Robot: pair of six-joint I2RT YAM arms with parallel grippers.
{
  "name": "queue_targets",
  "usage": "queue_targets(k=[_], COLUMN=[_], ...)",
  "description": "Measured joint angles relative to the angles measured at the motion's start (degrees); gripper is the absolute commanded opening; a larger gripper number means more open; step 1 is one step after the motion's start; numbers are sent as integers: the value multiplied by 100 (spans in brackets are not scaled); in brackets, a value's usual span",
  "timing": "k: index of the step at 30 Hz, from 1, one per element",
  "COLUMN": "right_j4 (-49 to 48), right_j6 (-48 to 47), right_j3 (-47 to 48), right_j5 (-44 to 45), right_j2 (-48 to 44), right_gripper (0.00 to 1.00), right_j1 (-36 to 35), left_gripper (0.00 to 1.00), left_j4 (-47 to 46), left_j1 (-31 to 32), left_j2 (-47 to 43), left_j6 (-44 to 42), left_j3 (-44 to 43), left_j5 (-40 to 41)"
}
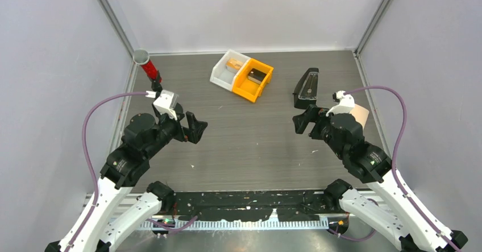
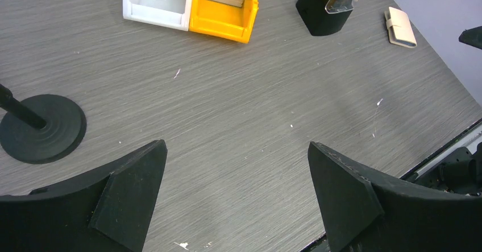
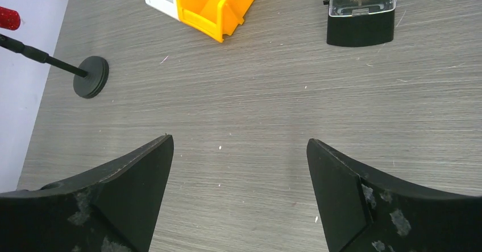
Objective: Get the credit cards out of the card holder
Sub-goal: Move the card holder to the center of the board.
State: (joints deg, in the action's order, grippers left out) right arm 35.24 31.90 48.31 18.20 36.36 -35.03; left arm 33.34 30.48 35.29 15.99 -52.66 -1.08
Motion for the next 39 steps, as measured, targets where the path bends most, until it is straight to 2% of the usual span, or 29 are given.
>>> queue_targets(k=[11, 15, 20, 24, 27, 29, 31, 35, 39], right_j4=[63, 92, 289, 341, 304, 208, 76, -205, -426], right_j6=[4, 7, 2, -208, -619, -916, -1187, -1681, -2031], right_j3=[0, -55, -262, -258, -131, 17, 138, 197, 199], right_j5=[262, 599, 1235, 2092, 2918, 3368, 3585, 3373, 3042], right_j2=[17, 142, 452, 938, 1486, 1971, 2402, 3005, 3432], right_gripper=[96, 95, 96, 100, 95, 92, 81, 73, 70], right_j1=[0, 0, 0, 0, 72, 284, 675, 1694, 2428], left_gripper=[99, 99, 99, 99, 99, 99, 99, 99, 99], left_j4=[2, 2, 2, 2, 0, 0, 2, 2, -2], left_j1=[0, 0, 0, 0, 31, 87, 140, 195, 225], left_j2=[-33, -85, -94, -105, -133, -164, -192, -243, -306], left_j6=[0, 0, 7, 15, 26, 28, 26, 26, 26], left_j3=[0, 0, 0, 0, 0, 0, 0, 0, 2], left_j5=[66, 157, 170, 162, 160, 160, 160, 157, 151])
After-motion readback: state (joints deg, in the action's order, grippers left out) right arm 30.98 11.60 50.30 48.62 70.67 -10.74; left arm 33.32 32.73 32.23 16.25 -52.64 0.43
